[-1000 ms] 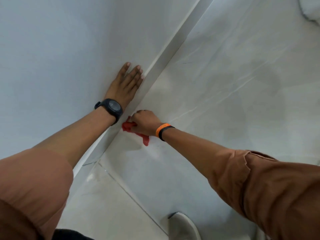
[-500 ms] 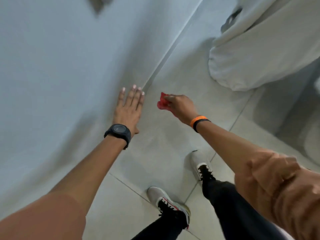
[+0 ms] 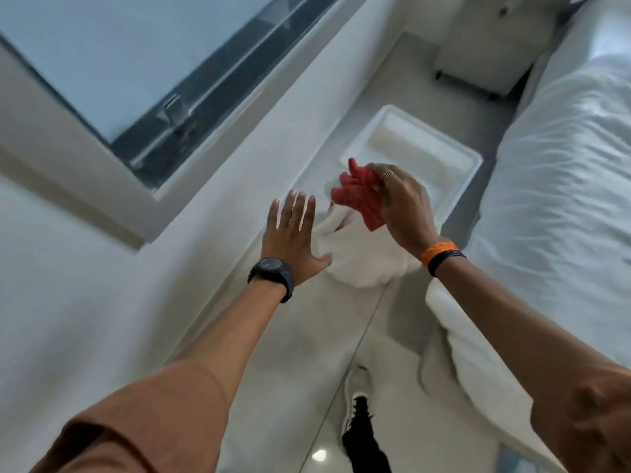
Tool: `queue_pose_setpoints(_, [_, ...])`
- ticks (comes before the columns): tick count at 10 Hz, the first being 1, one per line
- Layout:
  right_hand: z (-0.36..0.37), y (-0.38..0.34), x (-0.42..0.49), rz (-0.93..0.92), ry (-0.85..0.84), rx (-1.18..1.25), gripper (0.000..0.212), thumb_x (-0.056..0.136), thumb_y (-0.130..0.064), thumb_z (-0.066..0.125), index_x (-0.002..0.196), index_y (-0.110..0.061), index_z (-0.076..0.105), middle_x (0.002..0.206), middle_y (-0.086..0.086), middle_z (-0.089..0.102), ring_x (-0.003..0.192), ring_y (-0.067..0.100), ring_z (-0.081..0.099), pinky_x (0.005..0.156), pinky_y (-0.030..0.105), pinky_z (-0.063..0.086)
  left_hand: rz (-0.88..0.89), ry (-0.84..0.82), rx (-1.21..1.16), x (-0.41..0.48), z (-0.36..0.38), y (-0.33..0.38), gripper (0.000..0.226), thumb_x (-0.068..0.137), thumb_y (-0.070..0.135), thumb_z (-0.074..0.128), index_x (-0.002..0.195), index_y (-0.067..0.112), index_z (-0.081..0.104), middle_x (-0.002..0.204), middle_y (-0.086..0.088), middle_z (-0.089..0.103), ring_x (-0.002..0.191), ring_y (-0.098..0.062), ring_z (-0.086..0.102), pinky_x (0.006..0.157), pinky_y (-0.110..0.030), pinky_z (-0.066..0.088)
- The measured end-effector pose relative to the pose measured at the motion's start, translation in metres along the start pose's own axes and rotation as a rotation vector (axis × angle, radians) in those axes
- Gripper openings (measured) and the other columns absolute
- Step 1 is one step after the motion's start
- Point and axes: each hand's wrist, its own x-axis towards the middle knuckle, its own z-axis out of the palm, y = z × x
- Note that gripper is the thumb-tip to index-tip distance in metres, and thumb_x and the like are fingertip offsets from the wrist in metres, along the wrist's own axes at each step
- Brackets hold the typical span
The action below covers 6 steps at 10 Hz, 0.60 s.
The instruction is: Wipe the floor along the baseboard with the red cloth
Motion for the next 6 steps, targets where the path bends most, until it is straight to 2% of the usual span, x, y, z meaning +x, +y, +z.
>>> queue_pose_setpoints(1, [-0.027,0.034,0.048,-0.022,0.098,0.025,0.026,0.098,-0.03,0.057,0.114,-0.012,0.067,0.109,-0.01,0.067,0.09,0.0,0.055,0.079,0.022,0.05,-0.001,0.016,-0.061,0.051,-0.014,0.035,0.11,0.08,0.076,0.03,0.163,0.008,0.009,0.17,-0.011,0.005,0.157,-0.028,-0.001,0.126,-0.053,0.0])
queue_pose_setpoints(2, [-0.023,0.081,0.089,-0.027,0.031,-0.016,0.035,0.094,-0.051,0.057,0.102,-0.019,0.07,0.105,-0.014,0.073,0.085,0.003,0.06,0.073,0.022,0.047,-0.03,-0.058,-0.048,0.093,-0.014,0.061,0.107,0.087,0.075,0.033,0.164,0.01,-0.003,0.17,-0.008,-0.007,0.156,-0.024,-0.013,0.125,-0.051,-0.007])
queue_pose_setpoints(3, [0.003,0.143,0.109,-0.112,-0.048,-0.164,0.015,0.093,-0.035,0.069,0.099,-0.021,0.073,0.113,-0.007,0.073,0.102,0.017,0.066,0.086,0.032,0.051,-0.063,-0.102,-0.037,0.128,-0.001,0.079,0.106,0.088,0.076,0.031,0.164,0.012,-0.004,0.17,-0.008,-0.008,0.156,-0.024,-0.015,0.125,-0.05,-0.007])
queue_pose_setpoints(4, [0.034,0.19,0.097,-0.167,-0.333,-0.337,0.033,0.088,0.004,0.057,0.109,-0.017,0.073,0.124,0.004,0.07,0.12,0.027,0.059,0.101,0.041,0.046,-0.109,-0.165,-0.076,0.151,0.018,0.096,0.108,0.087,0.08,0.03,0.164,0.012,-0.004,0.17,-0.008,-0.009,0.156,-0.023,-0.015,0.126,-0.048,-0.006])
queue_pose_setpoints(5, [0.047,0.205,0.077,-0.052,-0.59,-0.437,0.06,0.085,0.007,0.049,0.14,-0.017,0.054,0.15,0.003,0.048,0.142,0.027,0.038,0.115,0.048,0.034,-0.139,-0.225,-0.094,0.165,0.031,0.106,0.112,0.085,0.084,0.027,0.164,0.01,-0.004,0.17,-0.007,-0.009,0.156,-0.022,-0.014,0.127,-0.047,-0.005])
queue_pose_setpoints(6, [0.047,0.212,0.059,-0.021,-0.475,-0.358,0.046,0.082,0.006,0.05,0.121,-0.011,0.066,0.126,0.01,0.066,0.124,0.033,0.055,0.102,0.042,0.046,-0.144,-0.216,-0.094,0.171,0.038,0.108,0.115,0.085,0.085,0.027,0.163,0.008,-0.004,0.17,-0.009,-0.01,0.156,-0.022,-0.014,0.127,-0.045,-0.005])
